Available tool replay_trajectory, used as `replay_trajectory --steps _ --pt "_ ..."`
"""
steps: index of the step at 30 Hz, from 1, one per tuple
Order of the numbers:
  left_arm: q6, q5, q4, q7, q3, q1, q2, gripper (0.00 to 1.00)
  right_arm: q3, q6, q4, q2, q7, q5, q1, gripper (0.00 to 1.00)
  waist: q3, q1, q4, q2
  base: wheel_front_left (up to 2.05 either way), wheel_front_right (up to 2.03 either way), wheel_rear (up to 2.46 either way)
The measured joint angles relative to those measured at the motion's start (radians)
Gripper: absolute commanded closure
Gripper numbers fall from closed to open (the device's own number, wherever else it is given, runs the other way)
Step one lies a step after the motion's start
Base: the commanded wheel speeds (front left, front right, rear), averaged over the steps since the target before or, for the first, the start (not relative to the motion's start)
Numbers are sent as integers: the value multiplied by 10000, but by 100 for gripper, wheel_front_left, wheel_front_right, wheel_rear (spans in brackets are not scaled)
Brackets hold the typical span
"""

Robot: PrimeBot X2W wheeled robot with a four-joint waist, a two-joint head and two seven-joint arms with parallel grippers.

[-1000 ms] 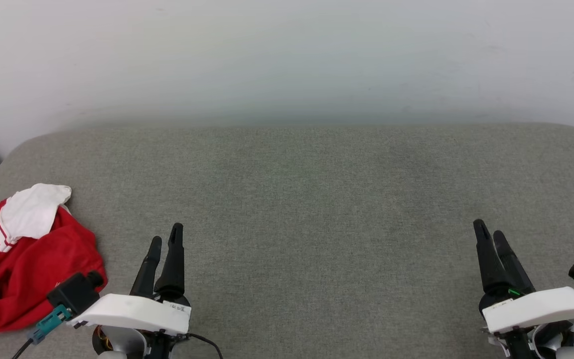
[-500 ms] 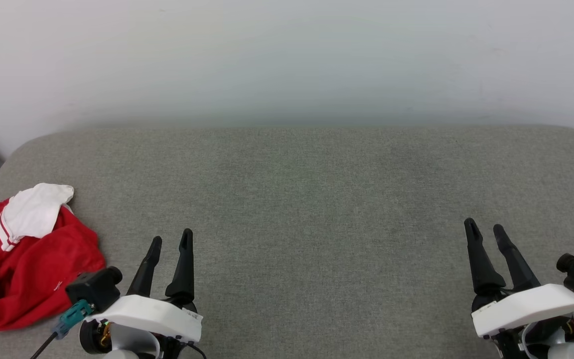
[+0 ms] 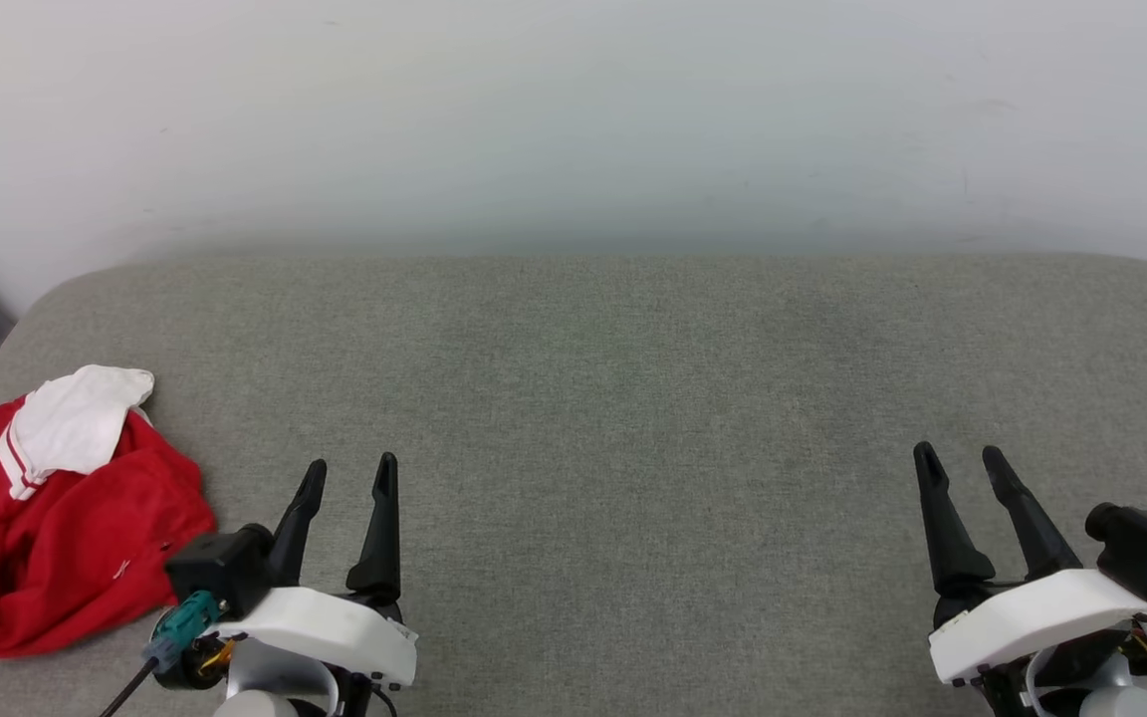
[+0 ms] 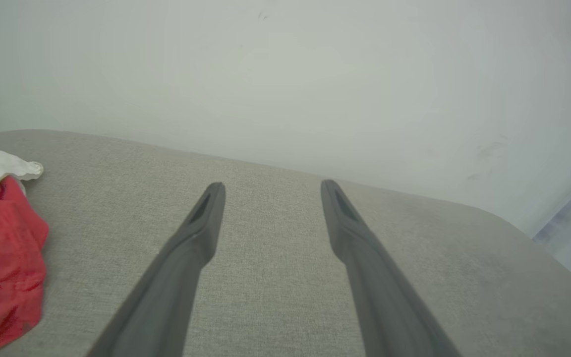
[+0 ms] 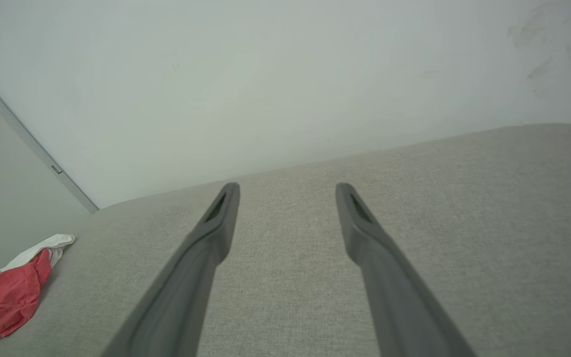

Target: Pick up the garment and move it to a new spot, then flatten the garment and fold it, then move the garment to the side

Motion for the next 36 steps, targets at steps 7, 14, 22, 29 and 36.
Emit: replay_trajectory --steps 7,14,22,29,36 --pt "84 671 27 -153 -151 -20 33 0 -44 0 -128 12 86 -727 95 0 -39 1 17 0 0 0 0" --pt "128 1212 155 -307 -274 -45 59 0 -77 0 -238 13 153 -1302 116 0 -66 1 25 0 0 0 0" --pt "144 1649 284 -476 -332 -75 54 0 -17 0 -349 17 157 -1743 153 0 -81 1 42 0 0 0 0" --pt "88 1990 357 -612 -360 -91 13 0 12 0 -408 17 132 -2136 157 0 -100 1 52 0 0 0 0" --pt "81 2364 401 -748 -364 -144 -21 0 -25 2 -441 17 134 -2577 202 0 -112 1 69 0 0 0 0"
